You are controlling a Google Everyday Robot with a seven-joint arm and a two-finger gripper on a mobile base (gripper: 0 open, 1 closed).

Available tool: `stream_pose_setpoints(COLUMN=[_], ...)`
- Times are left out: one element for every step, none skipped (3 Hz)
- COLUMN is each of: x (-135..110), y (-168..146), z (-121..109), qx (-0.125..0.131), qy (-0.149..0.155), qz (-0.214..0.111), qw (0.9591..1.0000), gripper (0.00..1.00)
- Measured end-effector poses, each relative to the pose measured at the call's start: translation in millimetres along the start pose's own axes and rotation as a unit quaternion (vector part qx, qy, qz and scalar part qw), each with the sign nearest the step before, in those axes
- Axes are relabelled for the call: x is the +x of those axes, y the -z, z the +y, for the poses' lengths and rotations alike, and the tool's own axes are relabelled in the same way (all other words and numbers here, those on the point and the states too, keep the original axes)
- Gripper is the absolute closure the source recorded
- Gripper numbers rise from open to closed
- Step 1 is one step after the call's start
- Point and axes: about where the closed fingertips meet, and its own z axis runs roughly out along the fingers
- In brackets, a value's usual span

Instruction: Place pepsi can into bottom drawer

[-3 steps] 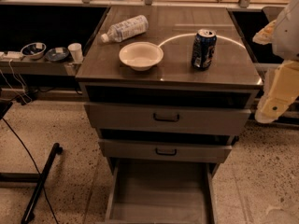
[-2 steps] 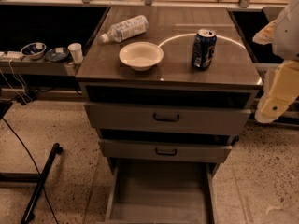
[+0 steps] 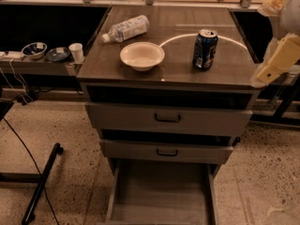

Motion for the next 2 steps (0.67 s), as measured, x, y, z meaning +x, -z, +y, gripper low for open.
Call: stream_pose_setpoints(x=[1.4,-3.6], y=[-6.9,-25.3], z=[-47.9,-80.1], qx=[0.046,0.082], qy=[-0.014,-0.064], qz=[-0.107,-0.201], qw=[0.9931,0.9739], gripper=[0.00,0.00])
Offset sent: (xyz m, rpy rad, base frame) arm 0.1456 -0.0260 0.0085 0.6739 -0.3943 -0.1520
